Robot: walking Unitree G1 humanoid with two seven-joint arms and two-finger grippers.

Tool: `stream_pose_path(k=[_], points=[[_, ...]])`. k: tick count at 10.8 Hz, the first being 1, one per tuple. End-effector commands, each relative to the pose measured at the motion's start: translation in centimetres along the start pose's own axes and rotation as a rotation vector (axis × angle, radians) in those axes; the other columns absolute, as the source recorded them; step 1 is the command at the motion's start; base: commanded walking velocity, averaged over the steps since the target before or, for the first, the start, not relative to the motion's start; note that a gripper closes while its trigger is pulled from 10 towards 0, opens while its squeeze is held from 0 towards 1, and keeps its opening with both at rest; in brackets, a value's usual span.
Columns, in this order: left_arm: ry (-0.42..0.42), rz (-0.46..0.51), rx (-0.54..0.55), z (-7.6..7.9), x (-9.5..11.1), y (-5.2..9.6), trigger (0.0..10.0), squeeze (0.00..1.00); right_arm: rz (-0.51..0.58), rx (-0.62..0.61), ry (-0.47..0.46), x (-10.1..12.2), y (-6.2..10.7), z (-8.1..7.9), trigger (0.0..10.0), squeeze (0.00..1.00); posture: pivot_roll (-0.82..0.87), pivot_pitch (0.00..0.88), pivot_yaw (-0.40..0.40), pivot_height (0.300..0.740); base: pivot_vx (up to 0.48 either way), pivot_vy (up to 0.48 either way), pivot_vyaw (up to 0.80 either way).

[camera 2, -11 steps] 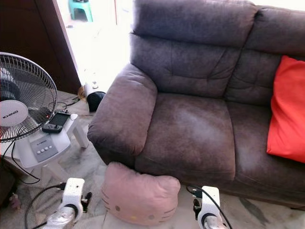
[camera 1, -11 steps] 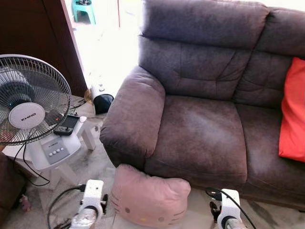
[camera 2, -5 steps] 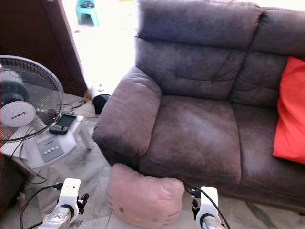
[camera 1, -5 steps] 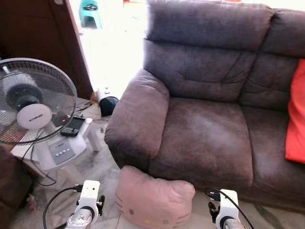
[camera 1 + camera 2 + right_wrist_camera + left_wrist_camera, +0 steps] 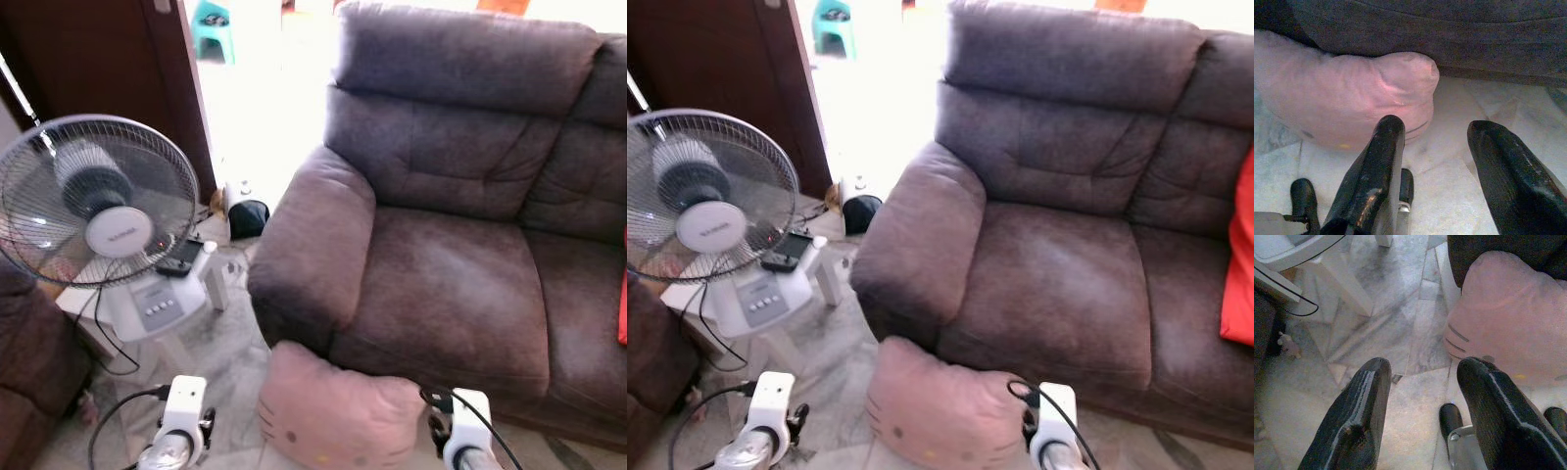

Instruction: Move the pillow to the sofa from floor

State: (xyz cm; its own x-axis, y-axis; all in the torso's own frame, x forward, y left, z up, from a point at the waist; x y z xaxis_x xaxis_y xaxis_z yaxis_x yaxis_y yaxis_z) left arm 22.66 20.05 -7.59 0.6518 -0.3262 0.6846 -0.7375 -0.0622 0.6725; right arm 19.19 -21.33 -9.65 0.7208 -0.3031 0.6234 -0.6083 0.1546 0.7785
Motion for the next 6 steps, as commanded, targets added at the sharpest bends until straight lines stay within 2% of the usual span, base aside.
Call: stream_pose_path(k=[1, 3, 6], points=[[-0.004, -0.015, 0.003, -0.15, -0.29, 0.04, 10.0, 0.0, -0.001, 0.002, 0.013, 0.18, -0.06, -0.11, 10.0, 0.0, 0.11, 0.016, -0.044, 0.736, 0.0, 0.334, 0.0], [-0.003, -0.015, 0.007, -0.26, -0.3, 0.05, 10.0, 0.0, -0.01, -0.001, -0.016, 0.08, -0.07, -0.12, 10.0, 0.0, 0.11, 0.024, -0.045, 0.736, 0.0, 0.339, 0.0], [-0.003, 0.009, -0.018, -0.11, 0.1, -0.01, 10.0, 0.0, -0.009, 0.0, -0.026, 0.1, -0.07, -0.18, 10.0, 0.0, 0.11, 0.027, -0.043, 0.736, 0.0, 0.0, -0.56]])
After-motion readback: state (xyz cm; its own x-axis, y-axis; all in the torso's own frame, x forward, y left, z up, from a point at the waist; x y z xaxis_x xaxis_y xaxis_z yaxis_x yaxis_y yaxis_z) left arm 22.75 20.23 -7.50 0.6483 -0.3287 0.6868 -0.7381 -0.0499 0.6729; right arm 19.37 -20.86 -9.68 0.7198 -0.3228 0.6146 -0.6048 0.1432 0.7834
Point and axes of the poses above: a point about 5 cm out from each wrist's last joint towards the gripper, its own y axis pointing back from the gripper into the wrist, its own x axis along the axis of the wrist's last joint, z = x × y, the point moved 2 cm from there along -y, pointing out of the wrist towards the gripper, and after that the axes turned 12 degrees about -y, right-handed, at the moved point
